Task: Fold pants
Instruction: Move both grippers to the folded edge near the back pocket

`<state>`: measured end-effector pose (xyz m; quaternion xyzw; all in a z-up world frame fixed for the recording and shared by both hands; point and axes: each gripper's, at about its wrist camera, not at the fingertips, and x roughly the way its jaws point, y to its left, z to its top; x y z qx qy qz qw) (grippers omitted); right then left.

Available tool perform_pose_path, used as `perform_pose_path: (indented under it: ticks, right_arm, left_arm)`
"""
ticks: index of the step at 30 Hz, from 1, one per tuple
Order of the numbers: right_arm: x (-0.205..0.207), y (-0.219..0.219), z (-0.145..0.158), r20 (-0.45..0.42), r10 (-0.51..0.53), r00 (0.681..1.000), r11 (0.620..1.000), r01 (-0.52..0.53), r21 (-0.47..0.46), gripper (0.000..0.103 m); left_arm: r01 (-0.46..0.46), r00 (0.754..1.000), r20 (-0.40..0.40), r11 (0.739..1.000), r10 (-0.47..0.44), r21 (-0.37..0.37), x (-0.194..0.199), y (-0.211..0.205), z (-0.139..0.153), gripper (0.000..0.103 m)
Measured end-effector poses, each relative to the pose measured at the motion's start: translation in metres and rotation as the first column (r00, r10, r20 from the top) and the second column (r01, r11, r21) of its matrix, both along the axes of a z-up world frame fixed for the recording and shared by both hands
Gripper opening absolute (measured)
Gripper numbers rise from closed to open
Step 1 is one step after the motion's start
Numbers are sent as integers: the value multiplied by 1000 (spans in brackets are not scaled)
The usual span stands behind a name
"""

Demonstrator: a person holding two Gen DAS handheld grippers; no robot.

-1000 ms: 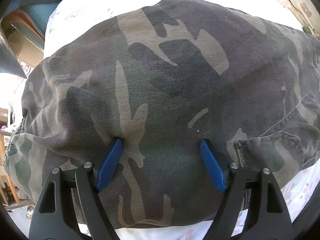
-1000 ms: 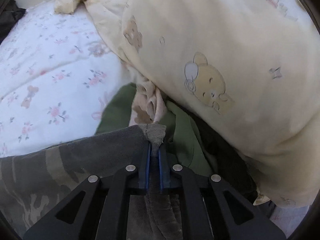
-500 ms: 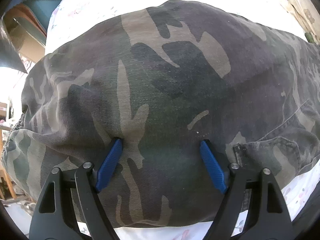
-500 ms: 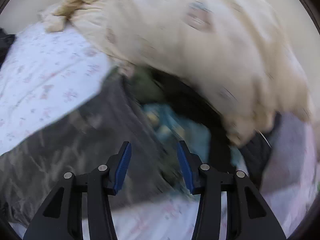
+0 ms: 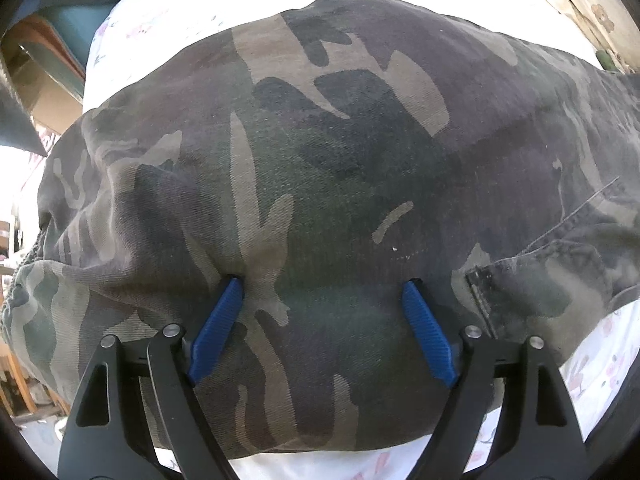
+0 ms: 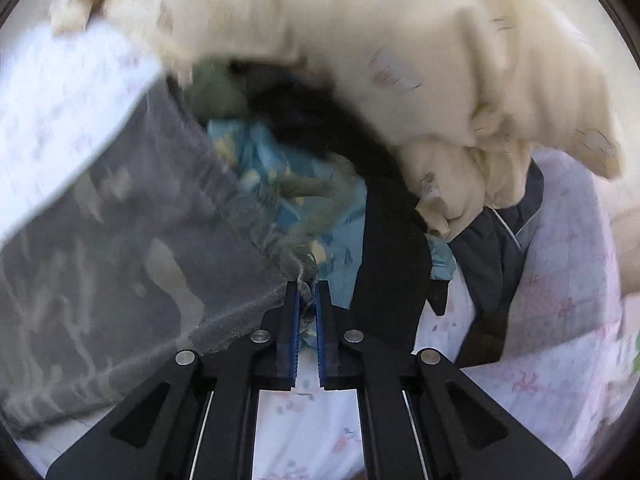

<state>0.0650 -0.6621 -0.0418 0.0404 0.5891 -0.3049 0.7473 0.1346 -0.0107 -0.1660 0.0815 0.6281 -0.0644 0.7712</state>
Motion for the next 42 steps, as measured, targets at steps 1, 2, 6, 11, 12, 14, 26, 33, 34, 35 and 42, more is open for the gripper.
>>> perform_pose_path:
  ticks: [1, 2, 6, 11, 12, 14, 26, 33, 34, 35, 42]
  right_arm:
    - [2, 2, -1, 13, 13, 1000, 1000, -13, -12, 6]
    - [2, 5, 0, 11, 13, 1000, 1000, -13, -24, 6]
    - [-1, 32, 5, -115, 36, 993, 984, -56, -170, 44]
    - [-11, 97, 63, 144, 118, 983, 986, -100, -131, 44]
    - [-7, 126, 67, 189, 174, 966, 984, -164, -68, 44]
    - [2, 177, 58, 235, 265, 935, 958, -284, 49, 44]
    - [3, 365, -117, 44, 472, 881, 803, -450, 391, 41]
    - [-2, 376, -100, 79, 497, 864, 807, -494, 324, 42]
    - [-6, 379, -91, 126, 495, 860, 793, -506, 338, 42]
    - [-10, 383, -83, 165, 496, 852, 779, -521, 349, 46]
    - [-20, 379, -75, 155, 474, 867, 819, -499, 283, 42]
  left_arm:
    - [-5, 1000, -3, 1000, 5, -6, -1, 2, 0, 80]
    - [-13, 1000, -4, 1000, 13, -10, -2, 2, 2, 80]
    - [-70, 997, 4, 995, 71, -68, -7, 13, 18, 80]
    - [13, 996, 94, 985, 3, -173, -20, -4, 41, 80]
    - [35, 995, 95, 986, -20, -165, -23, -12, 40, 80]
    - [63, 997, 62, 985, -53, -163, -27, -27, 30, 80]
    - [127, 992, 2, 990, -128, -52, -46, -37, 3, 83]
    - [103, 995, 20, 994, -102, -47, -45, -42, 14, 81]
    - [103, 994, 42, 992, -100, -77, -41, -58, 20, 81]
    - [114, 992, 60, 987, -108, -110, -43, -62, 24, 82]
    - [113, 993, -6, 990, -114, -84, -39, -74, 1, 88]
